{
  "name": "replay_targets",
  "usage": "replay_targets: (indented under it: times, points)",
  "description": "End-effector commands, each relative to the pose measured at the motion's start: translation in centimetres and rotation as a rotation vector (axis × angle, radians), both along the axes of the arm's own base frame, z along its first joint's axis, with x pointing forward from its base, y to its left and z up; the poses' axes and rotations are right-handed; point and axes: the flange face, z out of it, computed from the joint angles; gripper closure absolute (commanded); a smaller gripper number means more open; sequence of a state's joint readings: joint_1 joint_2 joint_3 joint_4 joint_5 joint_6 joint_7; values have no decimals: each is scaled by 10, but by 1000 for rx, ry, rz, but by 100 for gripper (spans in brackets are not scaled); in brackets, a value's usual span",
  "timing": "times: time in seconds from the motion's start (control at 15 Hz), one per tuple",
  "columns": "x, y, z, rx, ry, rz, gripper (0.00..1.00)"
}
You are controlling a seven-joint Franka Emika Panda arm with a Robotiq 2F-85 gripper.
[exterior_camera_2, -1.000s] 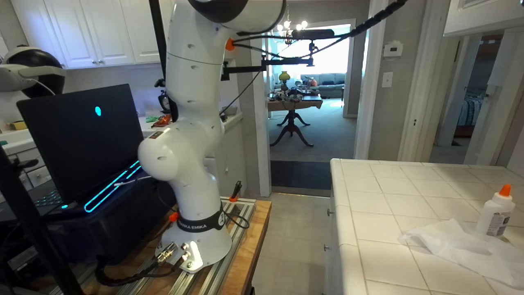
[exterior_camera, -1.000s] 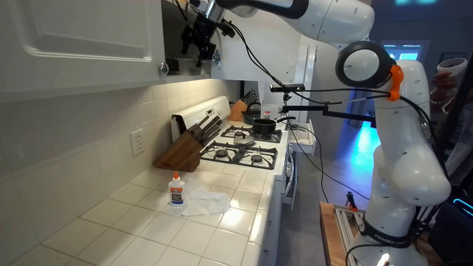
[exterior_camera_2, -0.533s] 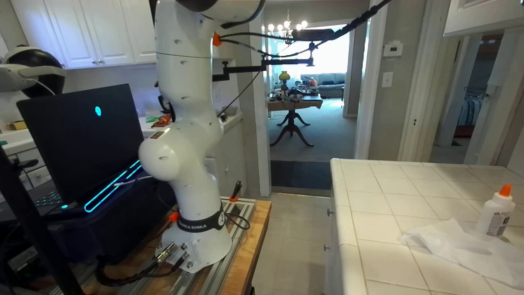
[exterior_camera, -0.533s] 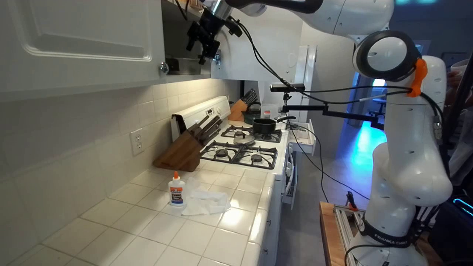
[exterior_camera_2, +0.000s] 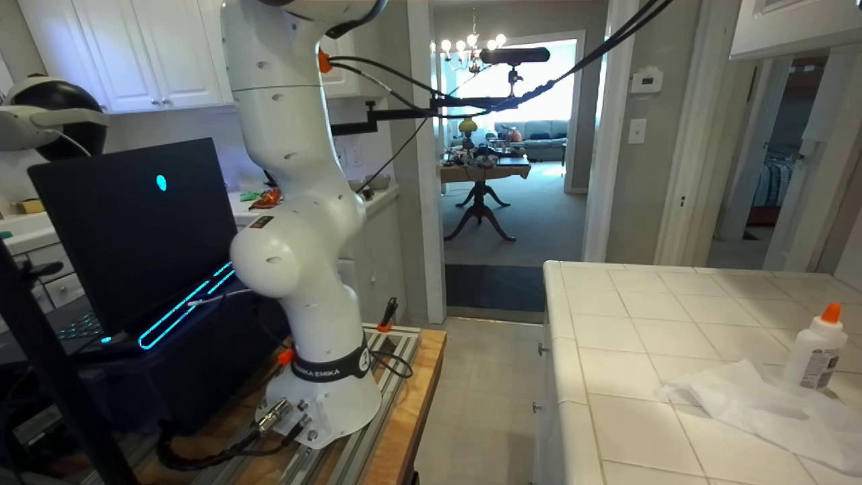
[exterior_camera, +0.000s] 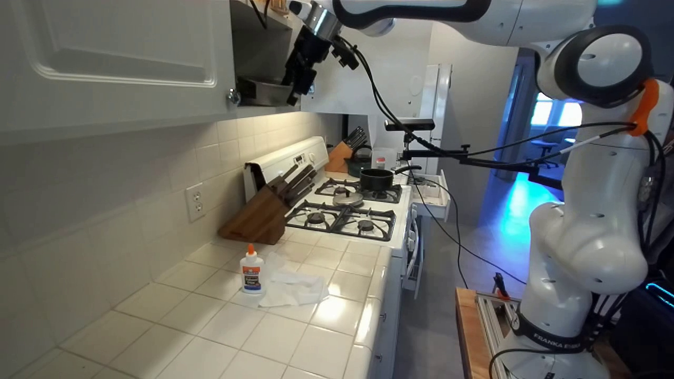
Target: Pick up the pan, and then place it in the open cabinet
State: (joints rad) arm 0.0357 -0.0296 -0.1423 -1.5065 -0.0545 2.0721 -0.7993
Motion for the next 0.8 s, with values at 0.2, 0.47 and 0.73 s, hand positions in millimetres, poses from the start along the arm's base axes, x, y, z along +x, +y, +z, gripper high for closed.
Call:
replay_targets:
  times: [0.2, 0.47, 0.73]
  points:
    - [-33, 10, -3, 105, -201, -202, 0]
    - [-19, -10, 5, 101, -273, -329, 0]
    - [-19, -18, 12, 104, -373, -393, 0]
